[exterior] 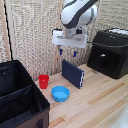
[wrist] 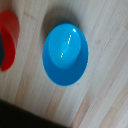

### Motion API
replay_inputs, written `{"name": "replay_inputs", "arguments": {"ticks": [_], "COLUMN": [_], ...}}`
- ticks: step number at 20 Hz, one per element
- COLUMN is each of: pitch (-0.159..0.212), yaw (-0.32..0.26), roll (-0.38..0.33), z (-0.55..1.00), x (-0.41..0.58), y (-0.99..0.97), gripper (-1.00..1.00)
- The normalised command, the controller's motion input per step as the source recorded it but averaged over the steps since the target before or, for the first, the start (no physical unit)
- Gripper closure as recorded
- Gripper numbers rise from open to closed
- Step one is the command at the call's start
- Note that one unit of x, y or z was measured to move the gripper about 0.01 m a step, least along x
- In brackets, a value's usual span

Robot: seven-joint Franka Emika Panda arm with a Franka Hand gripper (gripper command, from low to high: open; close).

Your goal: Gently grip the air fryer handle with your gripper and kindly pull it open by sliding your gripper away from the base. Gradually bring your gripper in line with the blue bowl and gently capture it, without tightening your grip too much. Securely place the blue bowl inside the opened air fryer with a steady position. Liberate your robot's gripper, and withdraw your gripper from the proximity of the air fryer.

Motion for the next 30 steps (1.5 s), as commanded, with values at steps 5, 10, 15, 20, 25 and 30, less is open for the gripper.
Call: {"name": "replay_inputs", "arguments": {"ticks": [5,10,15,20,25,30], "pitch": [-0.008,-0.060,-0.092,-0.128,-0.120,-0.067], "yaw": [-0.055,0.000,0.000,0.000,0.006,0.018], "roll": [-0.349,-0.375,-0.375,-0.375,-0.331,-0.200], "z": [0.03,0.00,0.00,-0.02,-0.15,-0.22], "x": [0.021,0.000,0.000,0.000,0.001,-0.002], "y": [-0.25,-0.28,-0.31,-0.40,-0.50,-0.55], "gripper": [-1.00,-1.00,-1.00,-1.00,-1.00,-1.00]}}
